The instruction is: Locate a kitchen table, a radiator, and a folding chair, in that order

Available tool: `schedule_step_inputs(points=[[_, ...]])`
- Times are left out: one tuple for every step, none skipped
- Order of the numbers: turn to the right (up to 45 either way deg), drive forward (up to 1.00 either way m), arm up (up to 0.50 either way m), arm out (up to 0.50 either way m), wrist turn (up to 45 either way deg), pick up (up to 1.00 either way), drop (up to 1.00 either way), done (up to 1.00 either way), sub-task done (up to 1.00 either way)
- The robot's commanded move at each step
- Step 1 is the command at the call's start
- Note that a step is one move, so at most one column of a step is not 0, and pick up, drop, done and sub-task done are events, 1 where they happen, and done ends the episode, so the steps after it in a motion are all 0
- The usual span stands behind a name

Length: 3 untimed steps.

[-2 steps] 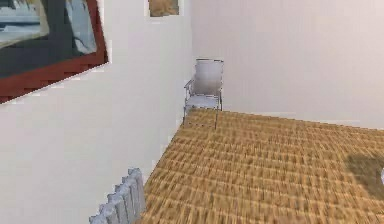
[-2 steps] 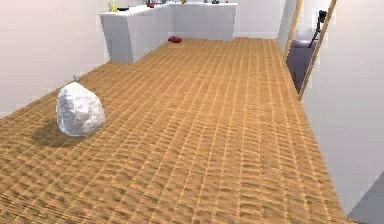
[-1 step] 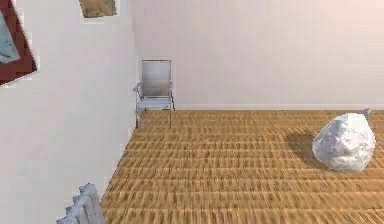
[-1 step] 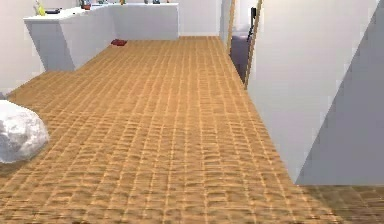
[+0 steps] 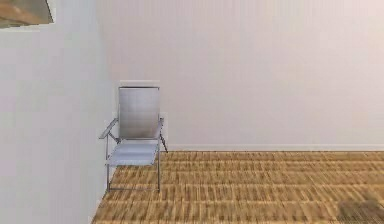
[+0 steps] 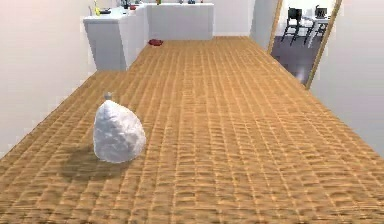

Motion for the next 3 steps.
schedule_step_inputs(points=[[0.0, 0.50, 0.00, 0.00, 0.0, 0.00, 0.00, 0.00, 0.00], [-24.0, 0.00, 0.00, 0.00, 0.0, 0.00, 0.00, 0.00, 0.00], [0.0, 0.00, 0.00, 0.00, 0.0, 0.00, 0.00, 1.00, 0.00]])
